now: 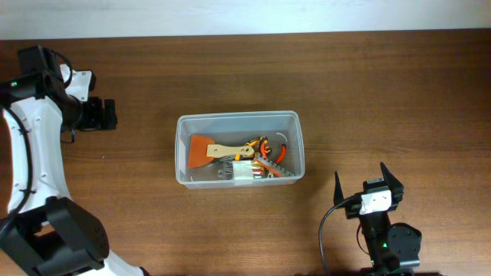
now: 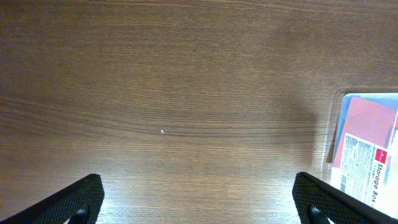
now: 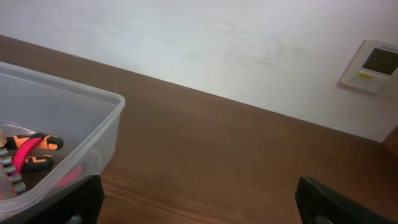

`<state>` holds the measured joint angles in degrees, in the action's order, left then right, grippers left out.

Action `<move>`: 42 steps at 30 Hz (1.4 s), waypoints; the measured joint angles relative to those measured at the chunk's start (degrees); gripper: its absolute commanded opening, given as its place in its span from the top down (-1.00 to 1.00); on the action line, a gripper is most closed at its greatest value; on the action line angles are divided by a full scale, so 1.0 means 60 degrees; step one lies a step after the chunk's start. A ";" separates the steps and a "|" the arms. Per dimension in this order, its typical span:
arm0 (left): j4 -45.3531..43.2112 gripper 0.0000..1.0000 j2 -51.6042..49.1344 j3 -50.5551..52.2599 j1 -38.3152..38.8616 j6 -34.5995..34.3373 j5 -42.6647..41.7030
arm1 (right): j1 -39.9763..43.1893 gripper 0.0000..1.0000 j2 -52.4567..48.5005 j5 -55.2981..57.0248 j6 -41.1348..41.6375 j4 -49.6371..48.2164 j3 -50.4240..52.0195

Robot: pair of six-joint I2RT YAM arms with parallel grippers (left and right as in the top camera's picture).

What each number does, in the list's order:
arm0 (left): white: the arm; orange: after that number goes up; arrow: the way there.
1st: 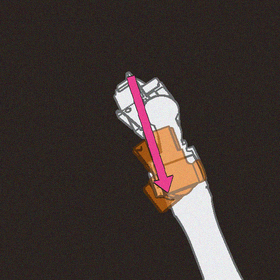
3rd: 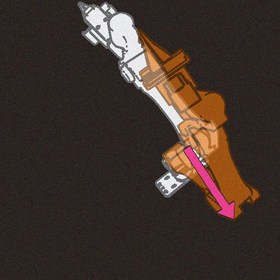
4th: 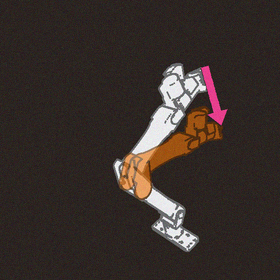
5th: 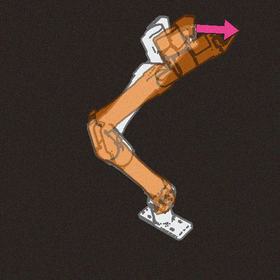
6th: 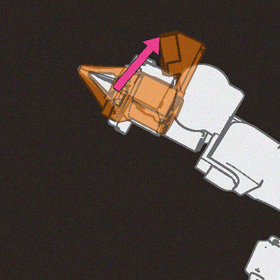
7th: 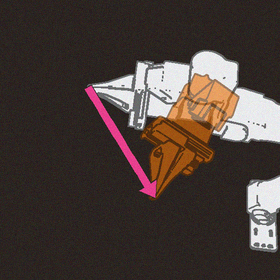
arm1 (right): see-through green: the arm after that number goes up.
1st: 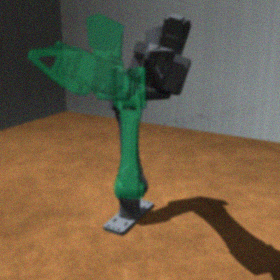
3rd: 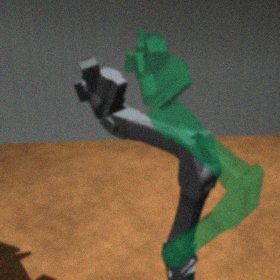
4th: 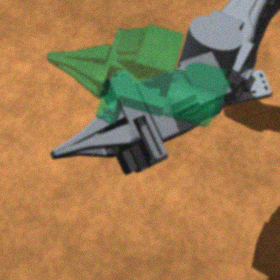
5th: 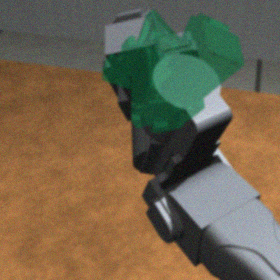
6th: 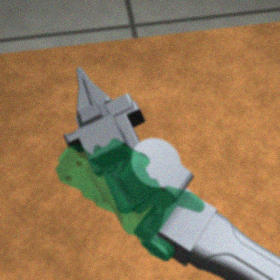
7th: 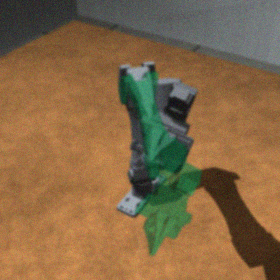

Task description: Pack container

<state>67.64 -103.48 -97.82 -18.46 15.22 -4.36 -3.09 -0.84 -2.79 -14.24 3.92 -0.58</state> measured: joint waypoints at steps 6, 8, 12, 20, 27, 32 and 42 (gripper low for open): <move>-0.0004 -0.98 0.0896 0.0113 0.0106 0.0000 0.0011 | 0.0000 -0.97 0.0000 0.0000 0.0007 0.0000 0.0000; -0.0025 -0.98 0.1574 0.0240 0.0353 -0.0004 0.0015 | 0.0000 -0.97 0.0000 0.0000 0.0000 0.0000 0.0000; -0.0124 -0.98 0.3315 0.1078 0.1566 0.0000 0.0015 | 0.0000 -0.97 0.0000 0.0004 0.0004 0.0004 0.0000; -0.4073 -0.98 0.6721 0.4987 0.3654 -0.0233 0.0084 | 0.0000 -0.97 0.0000 0.0033 0.0007 0.0004 0.0000; -0.8615 -0.98 1.0287 0.9213 0.3872 -0.1213 0.0113 | 0.0000 -0.97 0.0000 0.0066 0.0004 0.0015 0.0000; -1.0918 -0.98 1.2506 1.1785 0.3869 -0.1566 0.0262 | 0.0000 -0.97 0.0007 0.0069 0.0007 0.0015 0.0000; -1.1322 -0.98 1.4990 1.3934 0.3650 -0.2215 0.0809 | 0.0000 -0.97 0.0007 0.0069 0.0004 0.0015 0.0000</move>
<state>-0.30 -13.54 -14.22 3.44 1.93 0.49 -3.09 -0.80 -2.37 -14.22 4.01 -0.58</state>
